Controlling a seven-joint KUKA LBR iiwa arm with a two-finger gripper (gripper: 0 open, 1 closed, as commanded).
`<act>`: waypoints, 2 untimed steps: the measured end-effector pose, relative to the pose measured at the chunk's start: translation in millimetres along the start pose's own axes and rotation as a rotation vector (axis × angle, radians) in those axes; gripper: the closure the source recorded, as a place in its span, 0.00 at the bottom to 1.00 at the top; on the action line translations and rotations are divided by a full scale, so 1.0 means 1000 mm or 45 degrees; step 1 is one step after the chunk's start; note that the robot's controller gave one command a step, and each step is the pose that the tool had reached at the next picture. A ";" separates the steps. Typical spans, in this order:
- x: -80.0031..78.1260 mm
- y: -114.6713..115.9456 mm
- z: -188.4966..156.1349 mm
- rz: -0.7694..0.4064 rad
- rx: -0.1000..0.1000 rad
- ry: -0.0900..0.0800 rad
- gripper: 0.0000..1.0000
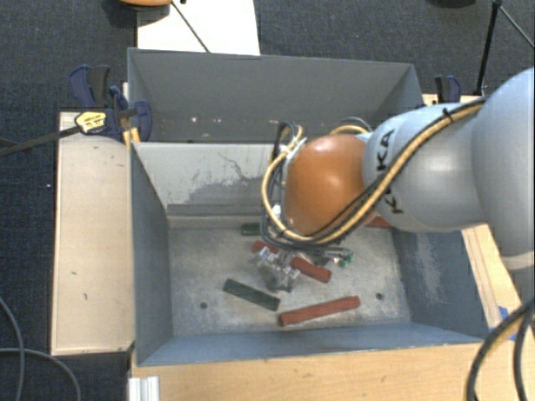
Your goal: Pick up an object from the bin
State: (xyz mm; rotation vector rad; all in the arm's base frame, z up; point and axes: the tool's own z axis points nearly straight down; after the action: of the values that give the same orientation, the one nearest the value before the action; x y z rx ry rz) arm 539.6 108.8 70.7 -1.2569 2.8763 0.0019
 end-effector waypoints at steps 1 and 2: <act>0.000 0.000 0.000 0.006 -0.001 0.001 0.00; 0.000 0.000 0.000 0.008 -0.001 0.002 0.00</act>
Offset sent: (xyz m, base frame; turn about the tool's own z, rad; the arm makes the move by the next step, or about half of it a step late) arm 0.0000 0.0000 0.0000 0.0000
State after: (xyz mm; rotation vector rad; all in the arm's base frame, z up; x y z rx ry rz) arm 539.3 109.0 70.5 -1.2489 2.8818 0.0026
